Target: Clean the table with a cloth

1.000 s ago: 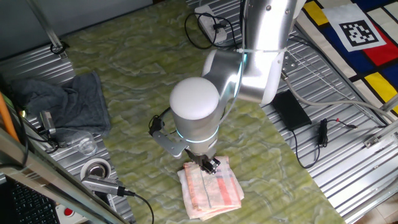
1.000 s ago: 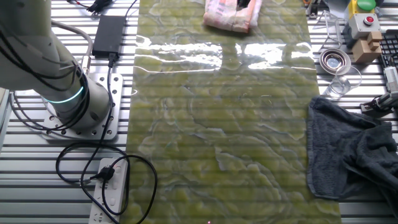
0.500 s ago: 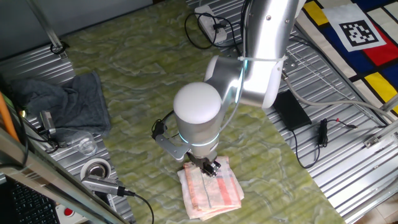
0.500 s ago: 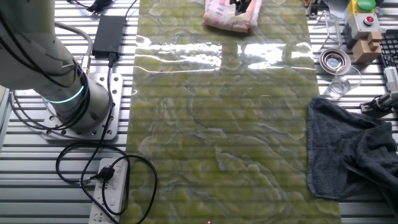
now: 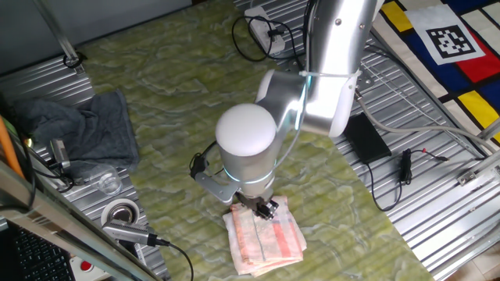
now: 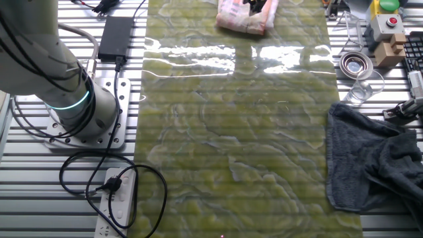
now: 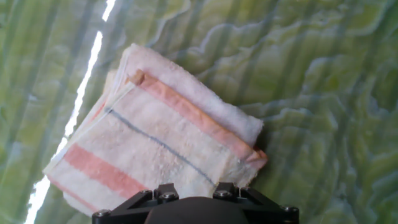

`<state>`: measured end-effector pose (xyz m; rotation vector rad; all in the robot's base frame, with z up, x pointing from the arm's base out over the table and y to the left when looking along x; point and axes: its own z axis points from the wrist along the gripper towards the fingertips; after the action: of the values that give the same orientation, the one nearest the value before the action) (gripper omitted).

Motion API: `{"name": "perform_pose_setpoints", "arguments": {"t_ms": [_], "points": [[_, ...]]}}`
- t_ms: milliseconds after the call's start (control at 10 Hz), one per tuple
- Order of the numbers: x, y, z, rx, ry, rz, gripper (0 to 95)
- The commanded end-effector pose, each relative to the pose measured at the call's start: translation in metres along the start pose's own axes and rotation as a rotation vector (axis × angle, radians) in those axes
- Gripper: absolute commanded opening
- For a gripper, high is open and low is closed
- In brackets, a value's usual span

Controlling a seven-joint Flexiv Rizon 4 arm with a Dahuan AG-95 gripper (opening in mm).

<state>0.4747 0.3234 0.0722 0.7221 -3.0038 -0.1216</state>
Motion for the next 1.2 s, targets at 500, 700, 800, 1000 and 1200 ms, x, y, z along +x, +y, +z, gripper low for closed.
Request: {"name": "perform_pose_setpoints", "arguments": {"t_ms": [500, 700, 800, 1000, 1200], "points": [[0.000, 0.001, -0.001, -0.027, 0.008, -0.039, 38.0], [-0.001, 0.009, 0.001, -0.026, 0.008, -0.028, 38.0], [-0.002, 0.017, 0.005, -0.024, 0.006, -0.018, 38.0], [-0.004, 0.030, 0.013, -0.021, 0.002, -0.003, 38.0], [-0.007, 0.040, 0.022, -0.012, -0.014, 0.009, 57.0]]}}
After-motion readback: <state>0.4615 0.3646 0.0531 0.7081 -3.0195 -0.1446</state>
